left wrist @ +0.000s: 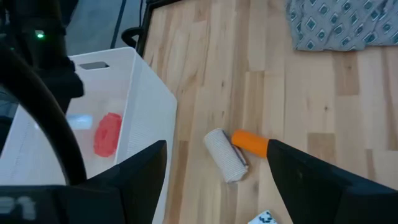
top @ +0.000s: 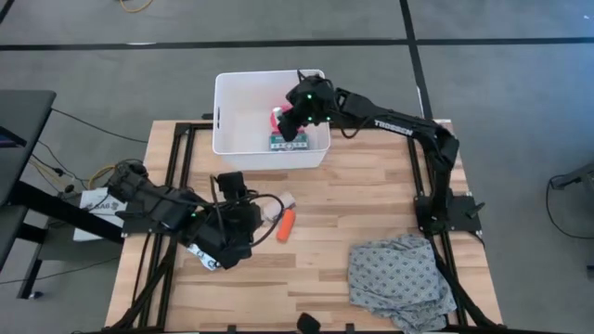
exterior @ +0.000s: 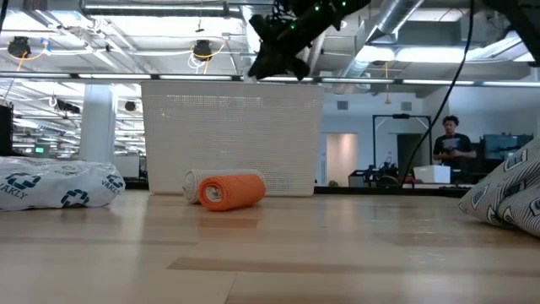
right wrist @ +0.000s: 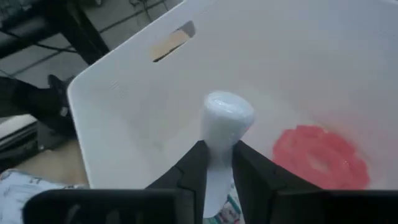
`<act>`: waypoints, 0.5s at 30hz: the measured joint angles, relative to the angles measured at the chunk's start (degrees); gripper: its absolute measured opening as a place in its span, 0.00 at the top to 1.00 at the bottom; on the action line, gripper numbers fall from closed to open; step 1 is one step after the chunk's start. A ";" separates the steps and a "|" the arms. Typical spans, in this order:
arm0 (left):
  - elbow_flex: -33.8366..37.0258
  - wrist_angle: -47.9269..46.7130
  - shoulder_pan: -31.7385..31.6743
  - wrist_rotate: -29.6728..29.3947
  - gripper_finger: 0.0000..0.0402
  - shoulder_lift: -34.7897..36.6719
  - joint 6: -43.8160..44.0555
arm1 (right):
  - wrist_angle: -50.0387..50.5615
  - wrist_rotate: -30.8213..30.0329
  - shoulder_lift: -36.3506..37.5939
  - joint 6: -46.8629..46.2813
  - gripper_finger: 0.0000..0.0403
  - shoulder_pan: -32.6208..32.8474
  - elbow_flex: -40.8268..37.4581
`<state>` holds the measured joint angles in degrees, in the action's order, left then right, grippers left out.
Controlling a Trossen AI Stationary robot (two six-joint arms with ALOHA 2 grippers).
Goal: Pick & place medical supplies in basket/bin
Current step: Put the white rolled gauze into the white bin
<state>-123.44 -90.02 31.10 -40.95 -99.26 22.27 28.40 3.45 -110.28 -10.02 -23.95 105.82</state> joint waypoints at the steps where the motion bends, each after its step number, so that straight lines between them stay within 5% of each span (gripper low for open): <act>1: 0.00 0.00 0.32 -0.02 0.33 0.00 0.64 | -0.49 0.81 -0.45 0.00 0.83 -0.53 0.00; 15: -0.02 0.02 2.40 0.02 0.33 0.00 9.76 | -0.36 5.70 -6.47 3.08 0.61 -4.80 0.07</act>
<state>-123.46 -90.00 33.50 -40.93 -99.26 32.03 28.03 9.15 -116.75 -6.94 -28.75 105.89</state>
